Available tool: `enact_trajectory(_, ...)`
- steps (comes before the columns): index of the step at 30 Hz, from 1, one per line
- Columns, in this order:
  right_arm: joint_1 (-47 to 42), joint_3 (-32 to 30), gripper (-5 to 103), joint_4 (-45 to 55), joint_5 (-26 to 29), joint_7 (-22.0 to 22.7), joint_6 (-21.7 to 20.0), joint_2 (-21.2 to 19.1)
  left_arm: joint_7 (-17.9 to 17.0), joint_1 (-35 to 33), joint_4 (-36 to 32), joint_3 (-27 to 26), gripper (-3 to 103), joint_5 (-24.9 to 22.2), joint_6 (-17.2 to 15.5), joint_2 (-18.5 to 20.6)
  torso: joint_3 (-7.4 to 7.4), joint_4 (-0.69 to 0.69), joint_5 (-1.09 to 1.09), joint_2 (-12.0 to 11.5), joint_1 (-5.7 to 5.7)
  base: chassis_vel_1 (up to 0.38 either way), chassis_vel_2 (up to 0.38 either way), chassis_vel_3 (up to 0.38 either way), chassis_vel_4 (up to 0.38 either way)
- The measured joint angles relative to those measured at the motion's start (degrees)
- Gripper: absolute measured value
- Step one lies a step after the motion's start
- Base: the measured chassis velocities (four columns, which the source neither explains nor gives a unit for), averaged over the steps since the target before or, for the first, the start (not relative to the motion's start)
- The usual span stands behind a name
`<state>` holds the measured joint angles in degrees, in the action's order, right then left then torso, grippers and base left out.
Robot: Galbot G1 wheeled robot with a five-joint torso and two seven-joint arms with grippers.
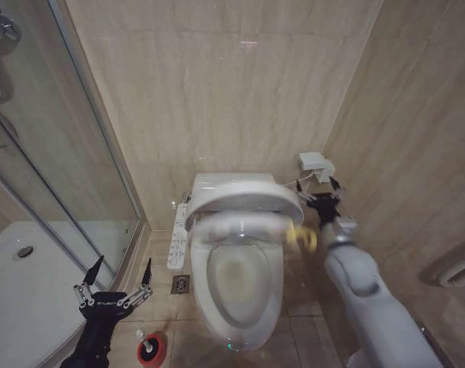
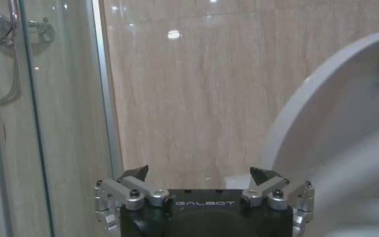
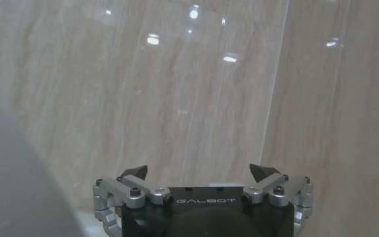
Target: Open the toilet lid, clean the toilet bowl with a toilet brush, close the toilet lid, and flush.
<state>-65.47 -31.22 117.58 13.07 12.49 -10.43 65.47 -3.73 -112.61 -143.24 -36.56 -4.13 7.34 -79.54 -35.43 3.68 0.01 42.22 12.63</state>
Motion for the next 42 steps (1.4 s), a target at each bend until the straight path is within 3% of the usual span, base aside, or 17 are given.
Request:
enact_trajectory(8,-9.39,-3.65,100,8.88,6.44,1.87,-2.83,0.32,-0.01,0.00,0.00,-0.01,100,0.00,0.00,0.00,0.00,-0.02,-0.01,0.00,0.00,0.000,0.000,0.000,0.000)
enact_trajectory(11,-11.43,-4.94,100,13.55,12.04,3.12,-7.06,1.23,0.00,0.00,0.00,0.00,100,0.00,0.00,-0.01,0.00,-0.03,-0.02,0.00,0.00,0.000,0.000,0.000,0.000)
enact_trajectory(17,-18.61,-10.15,100,20.57,19.46,0.08,-9.91,1.82,0.00,0.00,0.00,0.00,100,0.00,0.00,0.00,-0.01,-0.01,-0.02,-0.01,0.01,0.000,0.000,0.000,0.000)
enact_trajectory(26,-29.68,-9.96,100,26.14,18.21,-3.91,-10.41,7.43,-0.01,0.00,0.00,0.00,100,0.00,0.00,-0.01,-0.01,-0.03,-0.01,-0.01,0.01,0.000,0.000,0.000,0.000)
enact_trajectory(29,-33.67,-8.95,100,26.18,14.80,-6.95,-9.63,10.26,0.00,0.00,0.00,0.00,100,0.00,0.00,0.00,-0.01,0.01,-0.02,-0.01,0.01,0.000,0.000,0.000,0.000)
enact_trajectory(37,-32.91,-9.55,100,26.03,13.14,-8.31,-8.36,9.91,0.00,0.00,0.00,-0.01,100,0.00,0.00,-0.01,-0.01,-0.02,-0.02,-0.01,0.02,0.000,0.000,0.000,0.000)
enact_trajectory(42,-33.22,-9.95,100,25.93,8.44,-8.78,-4.91,10.78,0.00,0.00,0.00,0.00,100,0.00,0.00,-0.01,-0.01,-0.02,-0.02,-0.01,0.02,0.000,0.000,0.000,0.000)
